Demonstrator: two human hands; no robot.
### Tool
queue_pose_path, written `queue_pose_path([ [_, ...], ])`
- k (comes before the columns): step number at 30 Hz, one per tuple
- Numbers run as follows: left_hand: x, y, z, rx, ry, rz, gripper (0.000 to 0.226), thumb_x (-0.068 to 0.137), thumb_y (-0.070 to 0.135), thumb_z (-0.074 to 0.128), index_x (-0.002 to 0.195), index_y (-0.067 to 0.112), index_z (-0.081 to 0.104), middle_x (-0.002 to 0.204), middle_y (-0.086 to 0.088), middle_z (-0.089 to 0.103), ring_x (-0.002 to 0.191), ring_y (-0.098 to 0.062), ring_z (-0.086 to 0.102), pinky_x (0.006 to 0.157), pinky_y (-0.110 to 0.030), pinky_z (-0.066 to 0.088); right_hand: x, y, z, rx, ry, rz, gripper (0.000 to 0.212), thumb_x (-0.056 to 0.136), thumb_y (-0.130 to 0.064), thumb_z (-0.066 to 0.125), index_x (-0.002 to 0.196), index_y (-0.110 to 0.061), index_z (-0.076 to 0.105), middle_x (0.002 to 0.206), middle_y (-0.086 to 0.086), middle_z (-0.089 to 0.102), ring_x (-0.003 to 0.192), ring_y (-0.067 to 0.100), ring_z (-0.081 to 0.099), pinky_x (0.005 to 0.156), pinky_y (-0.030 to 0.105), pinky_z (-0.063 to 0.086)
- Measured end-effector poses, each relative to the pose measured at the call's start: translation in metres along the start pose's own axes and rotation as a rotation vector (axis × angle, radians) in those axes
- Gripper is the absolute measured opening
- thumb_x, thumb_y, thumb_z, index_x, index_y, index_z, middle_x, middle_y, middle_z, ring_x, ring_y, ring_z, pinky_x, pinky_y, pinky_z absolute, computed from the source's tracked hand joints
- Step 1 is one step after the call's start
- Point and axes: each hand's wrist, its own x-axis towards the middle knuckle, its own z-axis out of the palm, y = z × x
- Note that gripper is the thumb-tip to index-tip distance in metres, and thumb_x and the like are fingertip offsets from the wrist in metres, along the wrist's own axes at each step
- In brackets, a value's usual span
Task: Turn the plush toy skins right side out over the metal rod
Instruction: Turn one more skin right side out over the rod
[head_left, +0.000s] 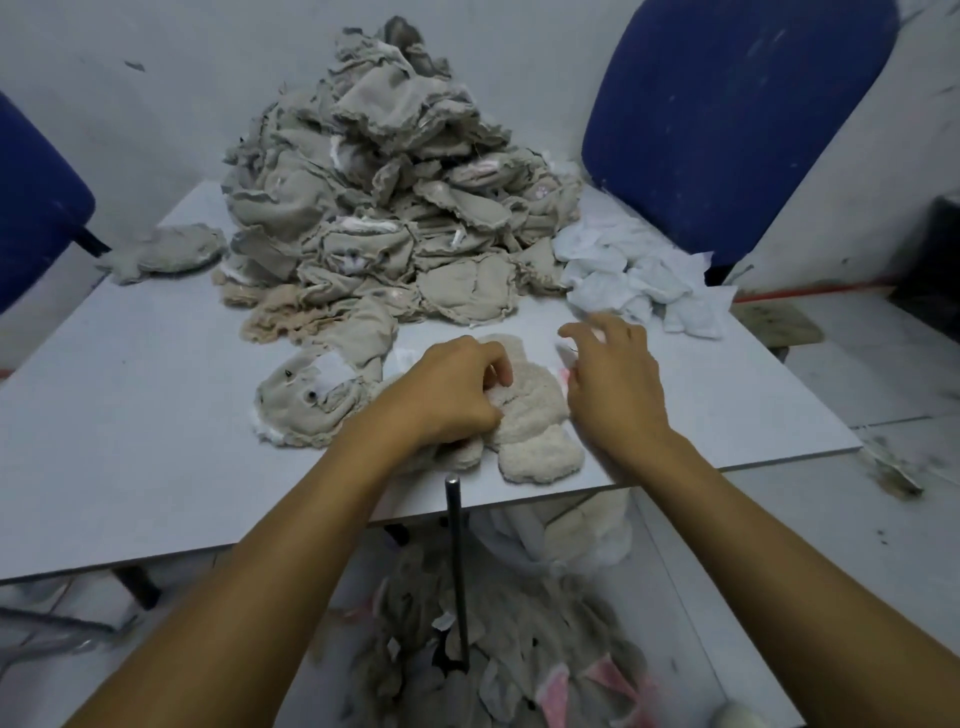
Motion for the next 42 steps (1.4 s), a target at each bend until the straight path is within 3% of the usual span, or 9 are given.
queue_pose_path([
  [4, 0.007, 0.003, -0.002, -0.011, -0.055, -0.003, 0.033, 0.079, 0.008, 0.071, 0.108, 0.022, 0.062, 0.098, 0.005, 0.057, 0.089, -0.013, 0.056, 0.075, -0.025, 0.049, 0.008, 0.007, 0.002, -0.127, -0.063, 0.09, 0.047, 0.096, -0.009, 0.047, 0.142, -0.013, 0.04, 0.152, 0.016, 0.031, 0.129, 0.037, 0.036, 0.099, 0.046, 0.037],
  [9, 0.009, -0.003, 0.008, 0.011, 0.124, 0.033, 0.008, 0.089, 0.02, 0.068, 0.093, 0.018, 0.062, 0.083, 0.005, 0.063, 0.08, -0.013, 0.057, 0.067, -0.025, 0.046, 0.019, 0.02, -0.005, -0.111, 0.044, 0.237, 0.052, 0.094, -0.001, 0.052, 0.143, -0.016, 0.041, 0.145, 0.014, 0.036, 0.126, 0.036, 0.035, 0.094, 0.042, 0.039],
  [14, 0.007, -0.002, 0.015, 0.074, 0.364, 0.127, 0.002, 0.091, 0.013, 0.058, 0.091, 0.012, 0.06, 0.085, 0.001, 0.055, 0.08, -0.018, 0.049, 0.07, -0.032, 0.039, 0.03, 0.029, -0.006, -0.158, 0.035, 0.23, 0.028, 0.094, -0.001, 0.051, 0.122, -0.004, 0.057, 0.121, 0.019, 0.055, 0.113, 0.037, 0.048, 0.083, 0.041, 0.04],
  [18, 0.004, -0.005, 0.015, 0.102, 0.257, 0.119, 0.007, 0.088, 0.012, 0.058, 0.094, 0.012, 0.06, 0.085, 0.003, 0.049, 0.081, -0.019, 0.047, 0.07, -0.034, 0.04, 0.03, 0.024, -0.011, 0.041, -0.024, 0.13, 0.014, 0.089, -0.016, 0.054, 0.078, -0.008, 0.059, 0.089, 0.013, 0.054, 0.092, 0.029, 0.052, 0.069, 0.034, 0.036],
  [21, 0.001, -0.006, 0.014, 0.094, 0.173, 0.079, 0.007, 0.086, 0.015, 0.058, 0.092, 0.018, 0.058, 0.084, 0.005, 0.049, 0.081, -0.019, 0.049, 0.07, -0.034, 0.042, 0.017, 0.01, -0.006, 0.081, -0.143, 0.051, 0.014, 0.09, -0.032, 0.054, 0.093, -0.019, 0.052, 0.104, 0.002, 0.036, 0.102, 0.021, 0.034, 0.081, 0.037, 0.036],
  [26, -0.007, -0.005, 0.014, 0.098, 0.21, -0.017, 0.006, 0.089, 0.024, 0.06, 0.087, 0.019, 0.057, 0.08, 0.003, 0.06, 0.08, -0.021, 0.055, 0.068, -0.038, 0.047, 0.008, 0.0, -0.013, 0.329, 0.011, 0.004, 0.009, 0.093, -0.015, 0.055, 0.093, -0.017, 0.046, 0.093, 0.003, 0.056, 0.088, 0.027, 0.055, 0.071, 0.043, 0.046],
  [30, -0.011, -0.003, 0.016, -0.031, 0.265, -0.091, 0.006, 0.09, 0.023, 0.063, 0.087, 0.019, 0.065, 0.08, 0.002, 0.066, 0.083, -0.018, 0.06, 0.072, -0.034, 0.05, 0.002, -0.017, -0.029, 0.722, 0.171, 0.101, 0.02, 0.093, -0.01, 0.054, 0.107, -0.023, 0.051, 0.099, 0.0, 0.055, 0.087, 0.017, 0.055, 0.073, 0.033, 0.048],
  [35, -0.011, 0.002, 0.014, -0.152, 0.283, -0.168, 0.01, 0.088, 0.023, 0.066, 0.087, 0.02, 0.075, 0.082, 0.0, 0.07, 0.083, -0.017, 0.062, 0.069, -0.029, 0.048, -0.011, -0.041, -0.035, 0.731, 0.209, -0.051, 0.039, 0.079, -0.007, 0.066, 0.113, -0.025, 0.064, 0.107, -0.002, 0.055, 0.09, 0.001, 0.053, 0.074, 0.005, 0.039],
  [42, -0.01, -0.001, 0.012, -0.897, 0.251, -0.418, 0.017, 0.086, -0.002, 0.063, 0.078, 0.01, 0.072, 0.067, -0.011, 0.064, 0.064, -0.025, 0.059, 0.06, -0.031, 0.053, -0.045, -0.042, 0.001, 0.517, 0.182, -0.202, 0.035, 0.08, 0.002, 0.069, 0.113, -0.01, 0.067, 0.109, 0.003, 0.066, 0.1, 0.017, 0.06, 0.085, 0.019, 0.044],
])
